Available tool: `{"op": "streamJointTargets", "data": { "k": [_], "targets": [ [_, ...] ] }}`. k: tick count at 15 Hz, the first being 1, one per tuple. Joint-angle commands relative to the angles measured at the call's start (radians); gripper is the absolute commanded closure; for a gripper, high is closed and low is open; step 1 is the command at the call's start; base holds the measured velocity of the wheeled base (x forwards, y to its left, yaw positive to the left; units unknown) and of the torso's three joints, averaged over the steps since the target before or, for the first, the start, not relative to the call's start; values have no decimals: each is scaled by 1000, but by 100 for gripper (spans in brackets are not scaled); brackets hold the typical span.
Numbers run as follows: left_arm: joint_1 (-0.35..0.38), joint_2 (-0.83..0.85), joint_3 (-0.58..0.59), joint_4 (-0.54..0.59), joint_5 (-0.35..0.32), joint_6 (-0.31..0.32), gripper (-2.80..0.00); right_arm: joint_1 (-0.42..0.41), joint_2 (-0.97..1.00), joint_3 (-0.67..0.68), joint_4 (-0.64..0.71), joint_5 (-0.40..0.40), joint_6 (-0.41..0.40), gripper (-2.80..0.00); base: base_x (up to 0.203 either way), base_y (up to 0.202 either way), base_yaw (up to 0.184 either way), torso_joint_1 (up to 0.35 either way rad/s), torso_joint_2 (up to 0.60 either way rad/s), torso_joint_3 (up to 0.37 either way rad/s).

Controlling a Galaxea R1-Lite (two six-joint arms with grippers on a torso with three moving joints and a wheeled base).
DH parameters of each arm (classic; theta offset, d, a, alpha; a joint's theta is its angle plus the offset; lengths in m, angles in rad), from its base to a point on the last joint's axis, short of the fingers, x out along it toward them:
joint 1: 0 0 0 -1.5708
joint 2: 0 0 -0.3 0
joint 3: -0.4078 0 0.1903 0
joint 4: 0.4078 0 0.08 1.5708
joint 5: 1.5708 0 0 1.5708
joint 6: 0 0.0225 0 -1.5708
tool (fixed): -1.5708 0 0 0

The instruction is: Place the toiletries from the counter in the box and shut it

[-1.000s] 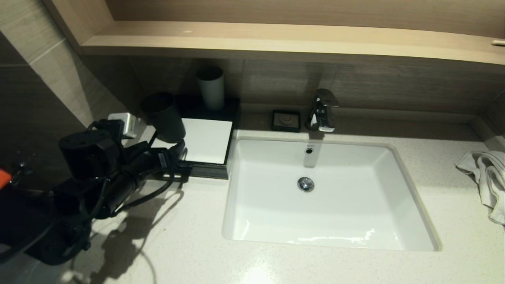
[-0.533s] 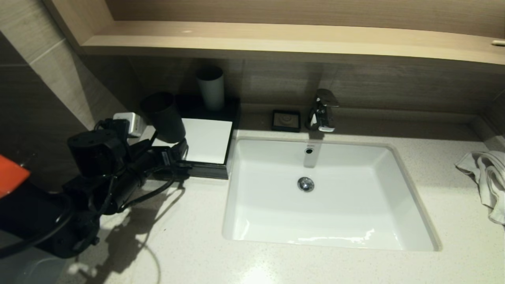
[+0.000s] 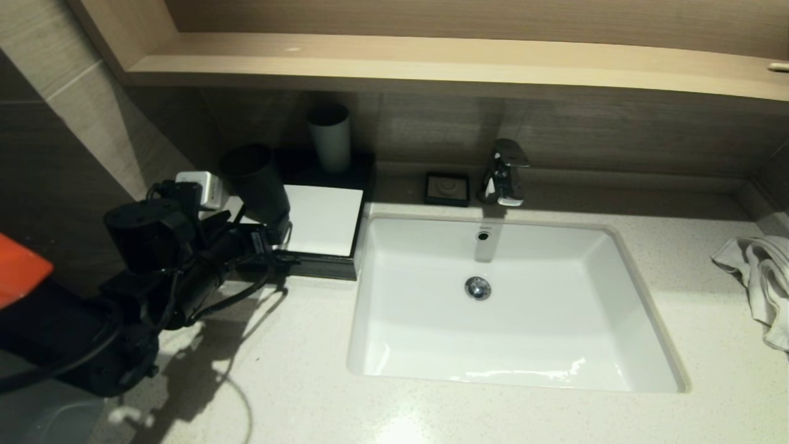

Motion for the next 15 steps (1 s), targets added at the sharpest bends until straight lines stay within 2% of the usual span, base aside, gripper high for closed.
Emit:
{"op": "streamJointTargets", "data": {
  "k": [1, 15],
  "targets": [
    [-2, 12, -8, -9, 3, 0, -280, -1, 0, 0, 0, 0, -1, 0, 0, 0, 0, 0, 0, 0],
    [-2, 32, -69, -9, 3, 0, -280, 0, 0, 0, 0, 0, -1, 0, 0, 0, 0, 0, 0, 0]
  ]
}}
